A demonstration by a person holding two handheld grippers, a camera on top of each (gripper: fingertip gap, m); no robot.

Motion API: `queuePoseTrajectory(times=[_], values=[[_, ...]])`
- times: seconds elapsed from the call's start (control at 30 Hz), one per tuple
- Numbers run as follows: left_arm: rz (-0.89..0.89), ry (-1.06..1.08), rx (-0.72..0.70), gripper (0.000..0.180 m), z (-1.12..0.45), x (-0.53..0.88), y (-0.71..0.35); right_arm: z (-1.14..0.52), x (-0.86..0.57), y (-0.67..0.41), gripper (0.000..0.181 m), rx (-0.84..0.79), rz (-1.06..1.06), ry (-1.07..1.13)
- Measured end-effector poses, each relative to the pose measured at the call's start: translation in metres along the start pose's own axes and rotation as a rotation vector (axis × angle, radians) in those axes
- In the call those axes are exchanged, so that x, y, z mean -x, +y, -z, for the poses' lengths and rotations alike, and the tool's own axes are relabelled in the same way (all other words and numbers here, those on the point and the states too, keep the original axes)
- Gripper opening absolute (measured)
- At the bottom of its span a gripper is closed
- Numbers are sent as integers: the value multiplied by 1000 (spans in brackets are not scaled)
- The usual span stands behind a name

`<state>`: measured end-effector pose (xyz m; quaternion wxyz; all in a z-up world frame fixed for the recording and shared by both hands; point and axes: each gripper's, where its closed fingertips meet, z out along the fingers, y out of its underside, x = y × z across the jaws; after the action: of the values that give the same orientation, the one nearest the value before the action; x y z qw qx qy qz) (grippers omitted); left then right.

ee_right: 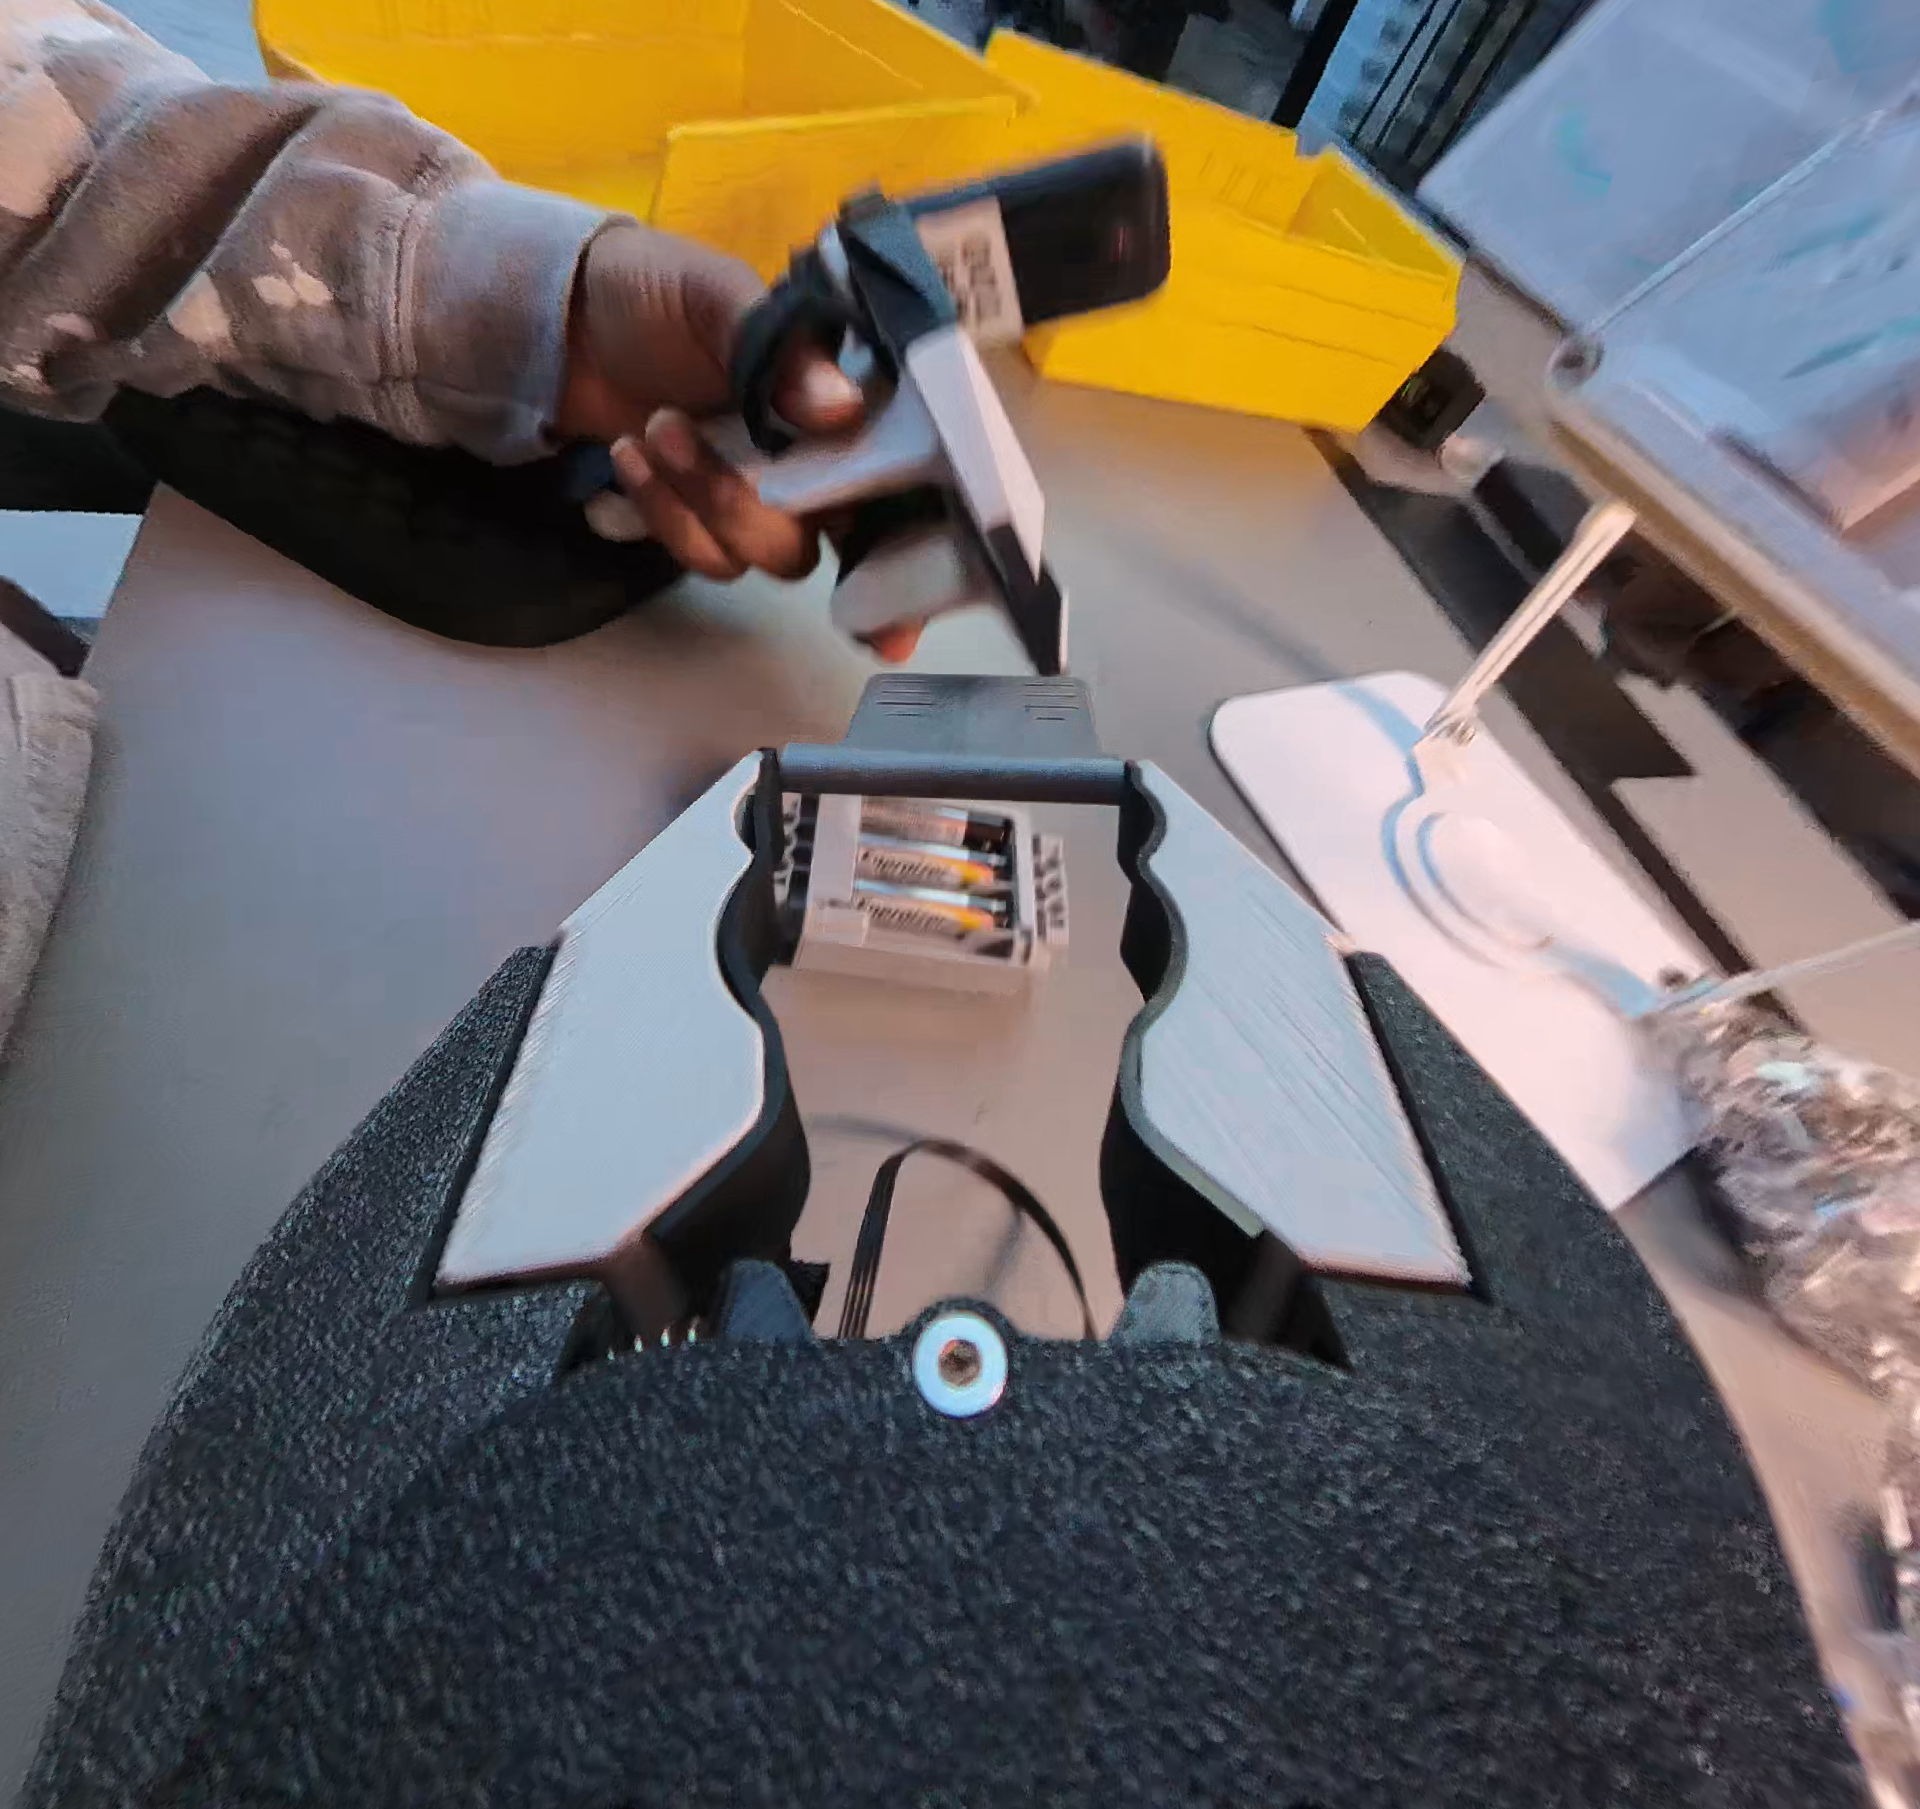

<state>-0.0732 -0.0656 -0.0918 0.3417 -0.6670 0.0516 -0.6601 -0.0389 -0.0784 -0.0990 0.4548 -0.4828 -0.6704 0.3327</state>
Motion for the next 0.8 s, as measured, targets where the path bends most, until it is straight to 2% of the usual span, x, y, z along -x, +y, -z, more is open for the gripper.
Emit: queuePoseTrajectory(times=[0.1, 0.17, 0.5, 0.6, 0.8], values=[[-374, -323, 115, 40, 23, 24, -1, 4, 1, 36, 64, 110, -142, -86], [-491, -408, 196, 58, 30, 30, 6, 5, 2, 50, 64, 141, -220, -127], [-607, -519, 425, 81, 24, 53, 40, -5, 9, 70, 64, 207, -254, -182], [-699, -615, 512, 84, 28, 68, 47, -6, 11, 76, 64, 235, -250, -183], [-723, -625, 617, 85, 26, 77, 63, -8, 12, 77, 64, 263, -279, -174]])
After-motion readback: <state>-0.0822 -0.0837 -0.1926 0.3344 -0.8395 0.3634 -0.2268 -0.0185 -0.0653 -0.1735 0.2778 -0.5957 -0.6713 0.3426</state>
